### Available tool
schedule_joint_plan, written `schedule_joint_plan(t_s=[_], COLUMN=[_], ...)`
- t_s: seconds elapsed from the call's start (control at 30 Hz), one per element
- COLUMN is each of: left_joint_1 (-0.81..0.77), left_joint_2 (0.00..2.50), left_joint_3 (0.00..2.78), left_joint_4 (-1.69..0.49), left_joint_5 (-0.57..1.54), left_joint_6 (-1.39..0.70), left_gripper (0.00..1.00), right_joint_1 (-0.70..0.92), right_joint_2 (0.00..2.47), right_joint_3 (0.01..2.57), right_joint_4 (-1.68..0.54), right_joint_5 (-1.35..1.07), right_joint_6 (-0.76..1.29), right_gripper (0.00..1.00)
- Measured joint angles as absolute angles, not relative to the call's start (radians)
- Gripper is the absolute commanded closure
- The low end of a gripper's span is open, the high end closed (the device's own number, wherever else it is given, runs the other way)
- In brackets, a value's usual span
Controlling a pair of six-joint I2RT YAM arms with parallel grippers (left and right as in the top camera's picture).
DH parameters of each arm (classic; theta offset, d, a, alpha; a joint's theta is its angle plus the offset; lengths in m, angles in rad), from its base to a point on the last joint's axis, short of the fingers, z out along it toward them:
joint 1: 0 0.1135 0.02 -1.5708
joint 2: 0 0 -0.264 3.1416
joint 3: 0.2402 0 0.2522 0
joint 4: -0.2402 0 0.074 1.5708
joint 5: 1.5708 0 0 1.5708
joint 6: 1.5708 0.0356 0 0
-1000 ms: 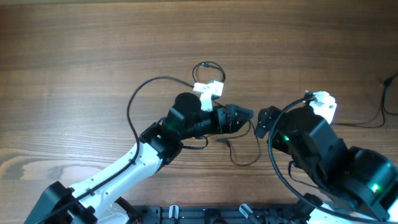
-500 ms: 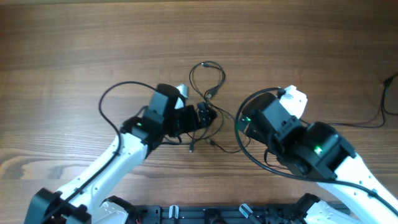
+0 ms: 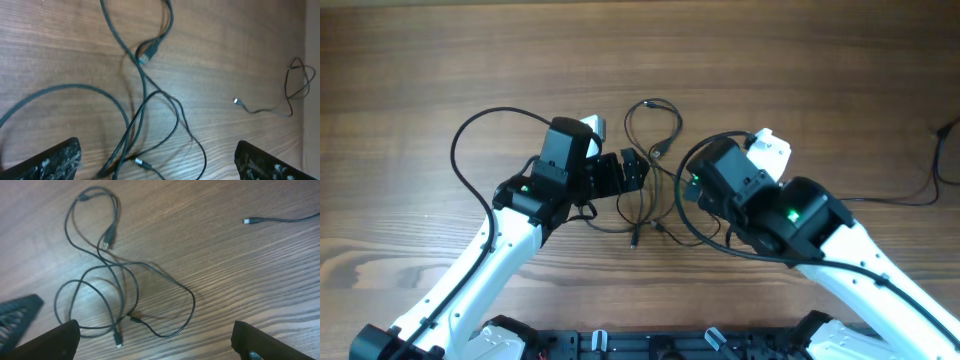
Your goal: Untangle cables
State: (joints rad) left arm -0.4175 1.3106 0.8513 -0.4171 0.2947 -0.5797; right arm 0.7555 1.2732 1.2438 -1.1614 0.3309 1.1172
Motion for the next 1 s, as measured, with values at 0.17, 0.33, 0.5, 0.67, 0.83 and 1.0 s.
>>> schedule_joint_plan(t_s=[0.17, 0.33, 0.5, 0.67, 0.83, 1.0], left_joint_1=[-0.414, -0.342, -0.201, -0.112, -0.108, -0.108], left_joint_2=[1.310, 1.272, 1.210, 1.196, 1.196, 1.197], left_joint_3=[0.855, 0.865, 0.870, 0.871, 0.872, 0.872], left_joint_4=[-0.413, -0.447, -0.509, -0.591, -0.676, -0.712], left_joint_5=[0.237, 0.141, 0.091, 0.072, 0.072, 0.057], left_joint_6=[-0.577, -0.625, -0.730, -0.785, -0.800, -0.803], left_gripper=[0.00, 0.01, 0.00, 0.00, 0.00, 0.00], right_joint_1=[0.756, 0.756, 0.756, 0.756, 0.756, 0.756], right_joint_2=[1.326, 1.357, 1.365, 1.405, 1.526, 1.668], right_joint_3=[1.244, 1.244, 1.243, 1.243, 1.243, 1.243], right_joint_4=[-1.139, -1.100, -1.011, -0.870, -0.761, -0.696], right_joint_5=[0.295, 0.254, 0.210, 0.153, 0.086, 0.021], right_joint_6=[1.064, 1.041, 1.023, 1.012, 1.050, 1.078], right_gripper=[0.00, 0.00, 0.01, 0.09, 0.12, 0.18])
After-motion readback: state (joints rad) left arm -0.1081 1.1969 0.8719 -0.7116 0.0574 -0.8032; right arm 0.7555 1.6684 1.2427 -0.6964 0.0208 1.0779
